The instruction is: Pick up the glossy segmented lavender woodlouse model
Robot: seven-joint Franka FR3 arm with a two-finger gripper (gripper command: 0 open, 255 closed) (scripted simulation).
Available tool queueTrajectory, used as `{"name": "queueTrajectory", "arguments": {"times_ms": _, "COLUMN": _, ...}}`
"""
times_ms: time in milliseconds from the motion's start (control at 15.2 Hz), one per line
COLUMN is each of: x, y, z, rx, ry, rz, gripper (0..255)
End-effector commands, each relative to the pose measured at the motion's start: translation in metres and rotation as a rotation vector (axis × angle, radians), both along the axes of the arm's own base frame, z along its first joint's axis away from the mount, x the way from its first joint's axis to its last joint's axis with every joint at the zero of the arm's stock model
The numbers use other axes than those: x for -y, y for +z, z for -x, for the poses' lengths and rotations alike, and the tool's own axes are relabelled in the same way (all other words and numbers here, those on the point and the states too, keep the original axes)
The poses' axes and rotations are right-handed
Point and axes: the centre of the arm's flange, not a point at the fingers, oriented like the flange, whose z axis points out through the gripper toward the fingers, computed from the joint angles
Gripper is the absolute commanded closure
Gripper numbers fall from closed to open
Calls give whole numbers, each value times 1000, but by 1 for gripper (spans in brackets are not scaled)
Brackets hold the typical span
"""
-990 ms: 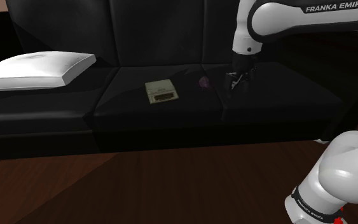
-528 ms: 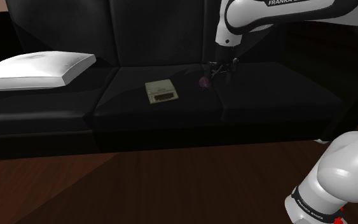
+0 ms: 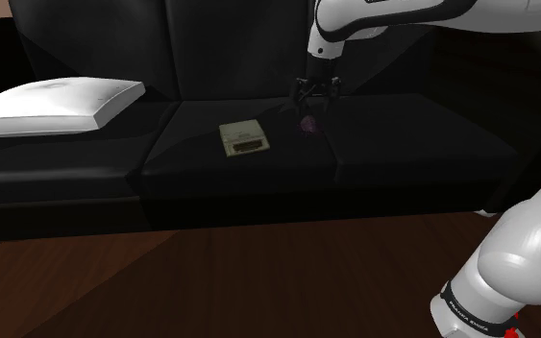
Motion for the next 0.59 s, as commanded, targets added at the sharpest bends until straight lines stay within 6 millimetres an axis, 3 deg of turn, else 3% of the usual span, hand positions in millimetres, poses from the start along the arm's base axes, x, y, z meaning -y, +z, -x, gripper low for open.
{"name": "queueTrajectory", "arguments": {"times_ms": 0, "x": 1, "y": -7, "z": -1, "rx": 3, "ry": -5, "rz": -1, "gripper": 0}}
{"name": "queueTrajectory", "arguments": {"times_ms": 396, "x": 1, "y": -31, "z": -1, "rx": 3, "ry": -5, "rz": -1, "gripper": 0}}
{"name": "queueTrajectory", "arguments": {"times_ms": 462, "x": 1, "y": -31, "z": -2, "rx": 3, "ry": -5, "rz": -1, "gripper": 255}}
{"name": "queueTrajectory", "arguments": {"times_ms": 528, "x": 1, "y": -31, "z": -2, "rx": 3, "ry": -5, "rz": -1, "gripper": 255}}
